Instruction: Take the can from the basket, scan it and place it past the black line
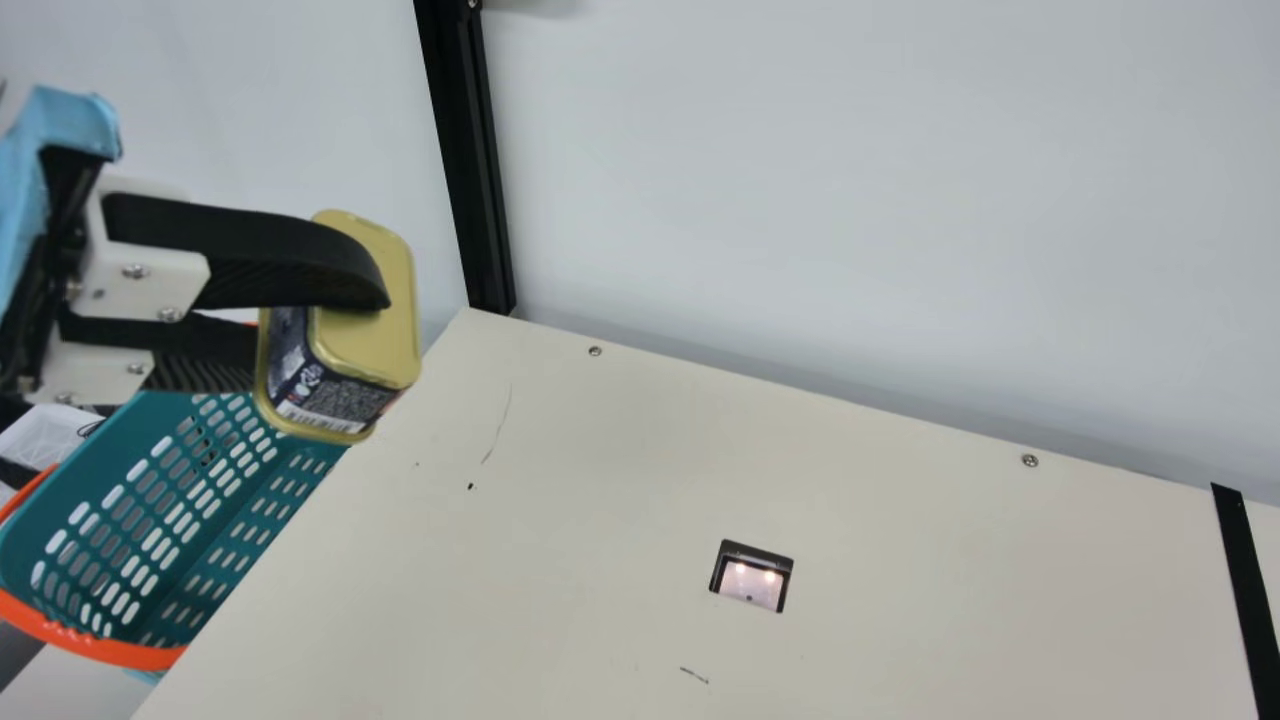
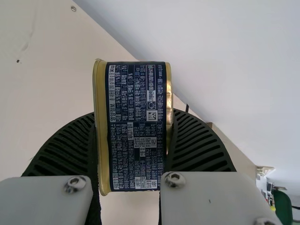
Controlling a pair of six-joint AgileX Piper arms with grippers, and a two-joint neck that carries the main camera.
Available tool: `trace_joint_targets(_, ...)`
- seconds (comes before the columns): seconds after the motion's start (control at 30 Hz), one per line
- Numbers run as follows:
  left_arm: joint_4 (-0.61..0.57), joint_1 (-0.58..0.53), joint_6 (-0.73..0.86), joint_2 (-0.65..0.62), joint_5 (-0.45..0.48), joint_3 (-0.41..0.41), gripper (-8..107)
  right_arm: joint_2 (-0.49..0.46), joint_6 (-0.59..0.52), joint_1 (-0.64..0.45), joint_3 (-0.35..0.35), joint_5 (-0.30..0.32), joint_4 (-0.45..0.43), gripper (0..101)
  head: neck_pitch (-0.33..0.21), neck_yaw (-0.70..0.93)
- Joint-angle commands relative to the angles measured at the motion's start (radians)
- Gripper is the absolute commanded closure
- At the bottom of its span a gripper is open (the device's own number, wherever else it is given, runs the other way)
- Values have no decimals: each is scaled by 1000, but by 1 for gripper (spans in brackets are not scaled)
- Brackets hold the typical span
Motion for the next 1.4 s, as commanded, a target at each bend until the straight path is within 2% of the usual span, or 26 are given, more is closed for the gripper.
trace_joint_targets(0.0,-2,-16,-26,-5,0,-7,89,0,0,0,0,0,0,0,-32,-10)
trace_joint_targets(0.43,-13,-73,-139,-30,0,-22,89,0,0,0,0,0,0,0,-32,-10)
trace_joint_targets(0.83,-85,-55,-212,-46,0,18,89,0,0,0,0,0,0,0,-32,-10)
trace_joint_targets(1.37,-144,-87,-332,-64,0,53,89,0,0,0,0,0,0,0,-32,-10)
